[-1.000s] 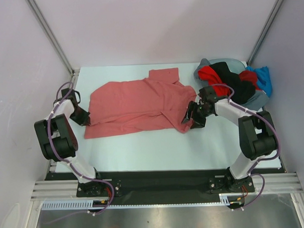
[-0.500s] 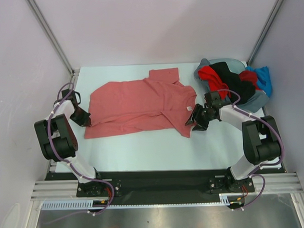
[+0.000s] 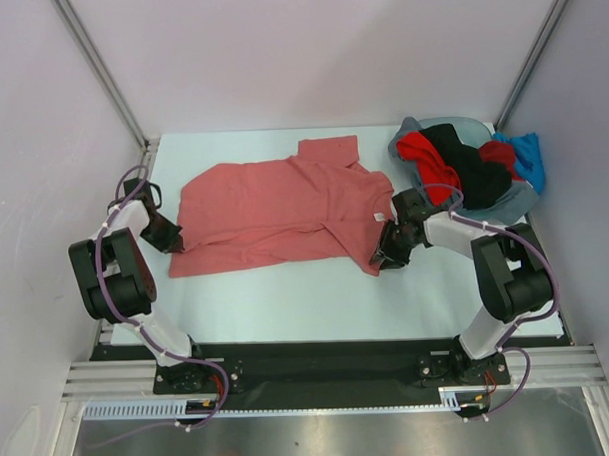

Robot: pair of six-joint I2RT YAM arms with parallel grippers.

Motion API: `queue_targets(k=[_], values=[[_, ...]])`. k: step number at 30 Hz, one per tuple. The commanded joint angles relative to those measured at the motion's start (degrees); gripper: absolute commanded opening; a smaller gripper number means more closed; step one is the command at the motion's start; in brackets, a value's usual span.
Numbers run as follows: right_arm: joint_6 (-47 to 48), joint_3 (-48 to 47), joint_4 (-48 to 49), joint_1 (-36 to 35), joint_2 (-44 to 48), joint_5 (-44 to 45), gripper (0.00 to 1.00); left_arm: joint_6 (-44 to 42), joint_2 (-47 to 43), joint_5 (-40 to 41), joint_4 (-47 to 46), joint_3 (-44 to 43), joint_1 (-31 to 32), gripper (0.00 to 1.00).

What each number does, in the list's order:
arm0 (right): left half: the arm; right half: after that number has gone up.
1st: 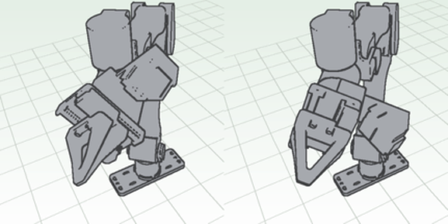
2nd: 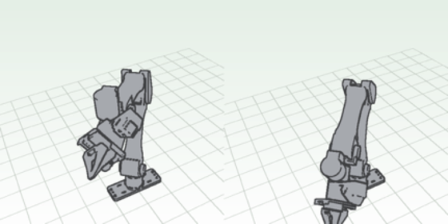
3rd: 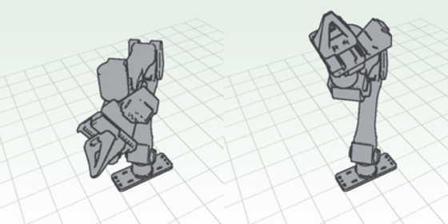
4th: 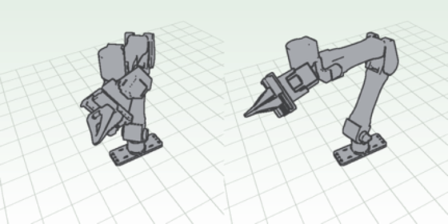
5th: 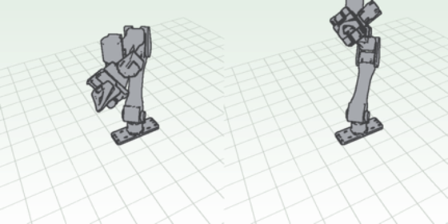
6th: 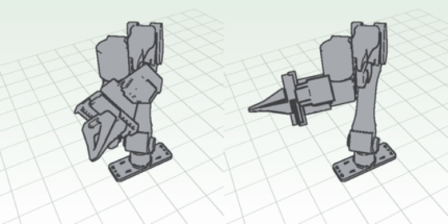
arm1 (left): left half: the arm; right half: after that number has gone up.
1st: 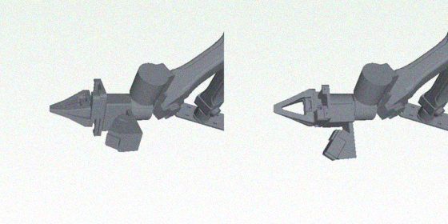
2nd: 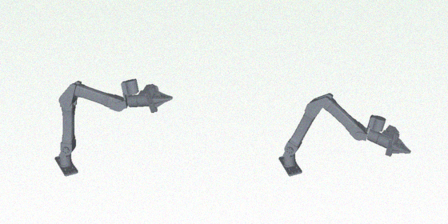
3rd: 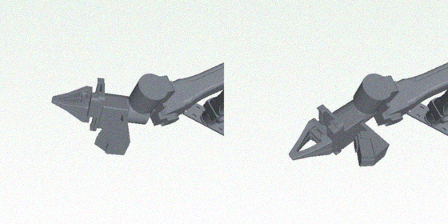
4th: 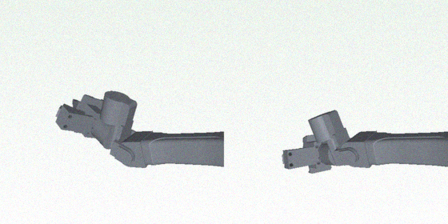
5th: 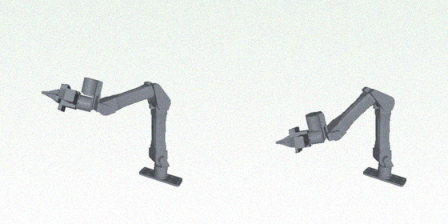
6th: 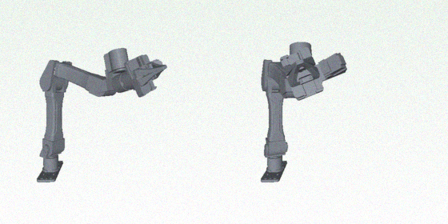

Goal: Fold and stack the t-shirts
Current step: Flatten the tshirt out

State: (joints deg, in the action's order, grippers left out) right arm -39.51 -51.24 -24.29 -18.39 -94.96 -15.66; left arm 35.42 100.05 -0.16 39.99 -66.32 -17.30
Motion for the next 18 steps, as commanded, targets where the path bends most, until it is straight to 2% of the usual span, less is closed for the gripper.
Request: queue_targets(k=[1, 8, 13, 18], values=[[-1.36, -3.24, -6.01, -3.3, -1.02, 10.72, 0.4, -1.23, -2.93, -0.54, -0.17, -0.3, -0.37, 0.05], [-2.94, -8.43, -13.75, -7.35, -5.23, 18.64, 0.43, -1.23, -2.84, -0.45, -0.17, 0.06, -0.37, 0.05], [-4.17, -10.71, -15.87, -10.08, -8.39, 20.49, 0.47, -1.32, -2.93, -0.19, -0.26, 0.23, -0.54, 0.05], [-6.55, -10.81, -16.83, -10.26, -13.67, 22.07, 0.38, -1.41, -3.19, -0.01, -0.35, 0.67, -0.46, 0.05]])
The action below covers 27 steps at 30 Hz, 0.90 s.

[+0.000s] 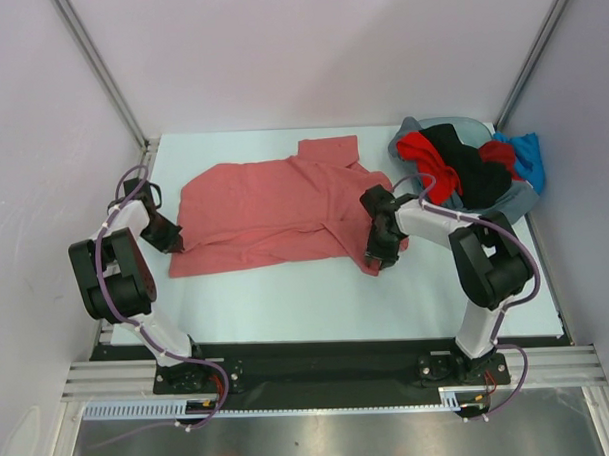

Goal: Fold and stack the t-shirts
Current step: Flatten the tshirt out

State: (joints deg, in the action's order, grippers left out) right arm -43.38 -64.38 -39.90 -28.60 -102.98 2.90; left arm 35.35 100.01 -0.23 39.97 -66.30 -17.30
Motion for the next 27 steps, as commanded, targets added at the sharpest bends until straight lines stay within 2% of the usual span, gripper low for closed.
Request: queue_targets(k=[1, 3, 7, 13, 16, 17, 20, 27], values=[[-2.94, 2.68, -0.97, 0.12, -5.13, 3.87, 0.32, -1.34, -3.24, 0.05, -0.33, 0.74, -0.45, 0.05], [-3.29, 4.43, 0.6, 1.0, -3.64, 4.31, 0.24, -1.34, -3.33, 0.05, -0.41, 0.82, -0.45, 0.05], [-3.21, 6.98, 1.4, 2.67, 0.74, 4.92, 0.0, -1.08, -3.33, -0.21, -0.5, 0.82, -0.63, 0.06], [0.31, 11.38, 1.76, 4.69, 10.94, 4.4, 0.0, -0.81, -3.5, 0.05, -0.15, 1.0, -0.54, 0.06], [2.94, 12.78, 3.16, 4.69, 16.05, 2.82, 0.0, -0.03, -4.9, -0.38, 0.72, 1.61, -0.98, 0.19], [3.21, 12.87, 3.25, 4.69, 17.62, 2.56, 0.0, 0.24, -5.52, -0.56, 1.25, 1.88, -1.07, 0.31], [3.65, 13.23, 4.65, 4.87, 18.43, 0.54, 0.0, 1.82, -8.76, -0.82, 2.04, 2.75, -1.16, 0.48], [4.79, 13.31, 6.32, 4.96, 17.29, -2.1, 0.0, 6.91, -12.47, -0.04, 2.4, 4.87, -1.33, 0.61]])
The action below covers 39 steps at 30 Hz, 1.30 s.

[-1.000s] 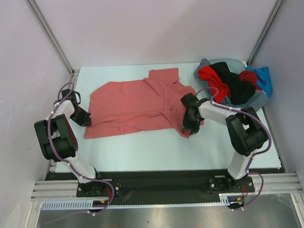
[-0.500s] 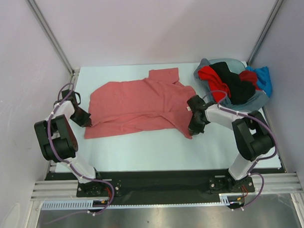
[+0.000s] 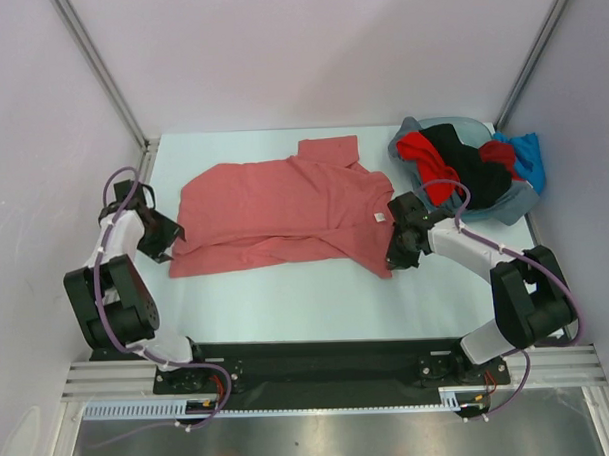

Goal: Fold and stack the t-shirts
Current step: Flatten the tshirt out

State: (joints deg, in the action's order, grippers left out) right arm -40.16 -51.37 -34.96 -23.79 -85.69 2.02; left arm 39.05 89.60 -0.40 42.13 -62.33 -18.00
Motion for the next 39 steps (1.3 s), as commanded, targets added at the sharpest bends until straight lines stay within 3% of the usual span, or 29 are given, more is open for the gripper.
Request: queue_targets(k=[1, 13, 19, 22, 24, 28, 31, 33, 36, 39], values=[[1.93, 0.22, 1.39, 0.06, 0.08, -1.32, 0.0, 3.66, -1.89, 0.23, 0.23, 0.89, -1.07, 0.62], [3.95, 1.19, 2.09, 2.26, 1.49, -3.34, 0.0, 6.57, 5.22, -1.97, -3.72, 1.68, -3.53, 0.57], [4.3, 0.31, 2.27, 2.7, 1.4, -3.52, 0.0, 6.83, 7.87, -2.94, -4.34, 0.36, -3.62, 0.45], [4.57, -0.22, 2.09, 2.96, 1.67, -3.52, 0.0, 6.83, 8.3, -2.76, -4.77, 0.1, -3.62, 0.3], [4.92, -1.0, 2.61, 3.05, 1.32, -3.69, 0.0, 6.48, 9.01, -2.93, -5.04, -0.86, -3.62, 0.02], [6.58, -6.0, 2.97, 4.28, -0.26, -2.82, 0.0, 6.13, 6.56, -3.03, -4.69, -5.16, -3.1, 0.0], [7.55, -15.11, 4.36, 6.72, -0.27, 0.78, 0.0, 4.99, 1.65, -0.66, -4.34, -12.18, 0.15, 0.0], [6.77, -23.1, 11.72, 8.66, -0.09, 3.15, 0.0, 3.93, -1.43, 1.97, -4.07, -20.87, 3.48, 0.0], [8.16, -29.73, 20.78, 9.2, -0.09, 3.78, 0.0, 4.02, -4.86, 3.04, -6.26, -24.76, 5.95, 0.0], [14.22, -35.37, 32.55, 8.85, 2.09, 6.66, 0.0, 2.44, -9.7, 1.02, -14.52, -27.05, 6.22, 0.0]])
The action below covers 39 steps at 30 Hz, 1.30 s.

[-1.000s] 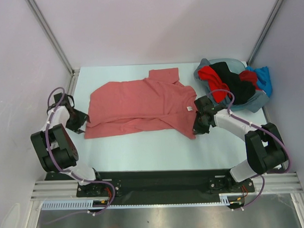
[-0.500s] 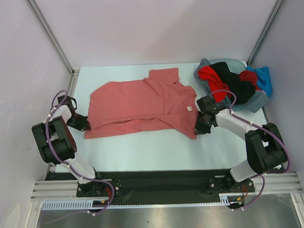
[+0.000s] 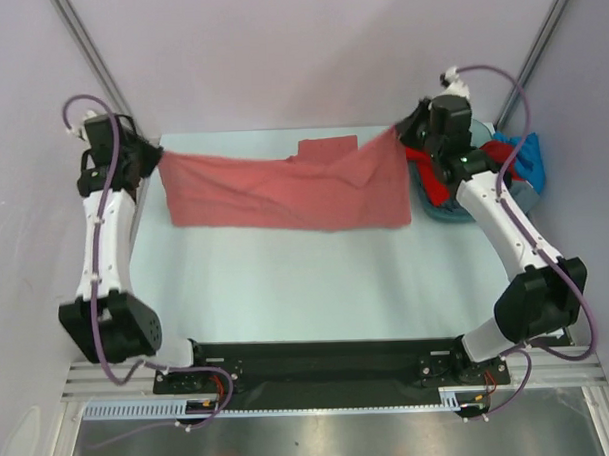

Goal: Fold and stack the t-shirts
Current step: Flatten the tshirt out

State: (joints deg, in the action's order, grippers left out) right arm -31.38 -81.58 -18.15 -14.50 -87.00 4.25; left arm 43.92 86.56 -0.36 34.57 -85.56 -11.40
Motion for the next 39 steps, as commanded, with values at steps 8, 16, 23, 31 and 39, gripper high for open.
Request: queue_targets(k=[8, 16, 23, 31, 39], values=[[16.86, -12.19, 35.72, -2.29, 19.58, 3.57, 0.0, -8.76, -27.83, -0.9, -23.76, -5.92, -0.91, 0.0], [16.26, -23.97, 27.48, -2.9, 25.99, 0.85, 0.0, -0.17, -33.12, 0.27, -16.9, -22.72, -1.26, 0.0], [21.36, -26.19, 25.6, 1.04, 20.81, 0.5, 0.0, 8.38, -22.95, 10.22, 3.4, -38.45, -1.52, 0.0], [13.01, -29.17, 31.31, 7.47, 14.31, -6.54, 0.0, 10.4, -15.37, 2.56, 2.2, -48.92, -2.4, 0.0], [12.22, -30.04, 31.95, 7.47, 18.09, -6.62, 0.0, 8.02, -23.8, 5.63, -6.26, -41.97, -2.49, 0.0]])
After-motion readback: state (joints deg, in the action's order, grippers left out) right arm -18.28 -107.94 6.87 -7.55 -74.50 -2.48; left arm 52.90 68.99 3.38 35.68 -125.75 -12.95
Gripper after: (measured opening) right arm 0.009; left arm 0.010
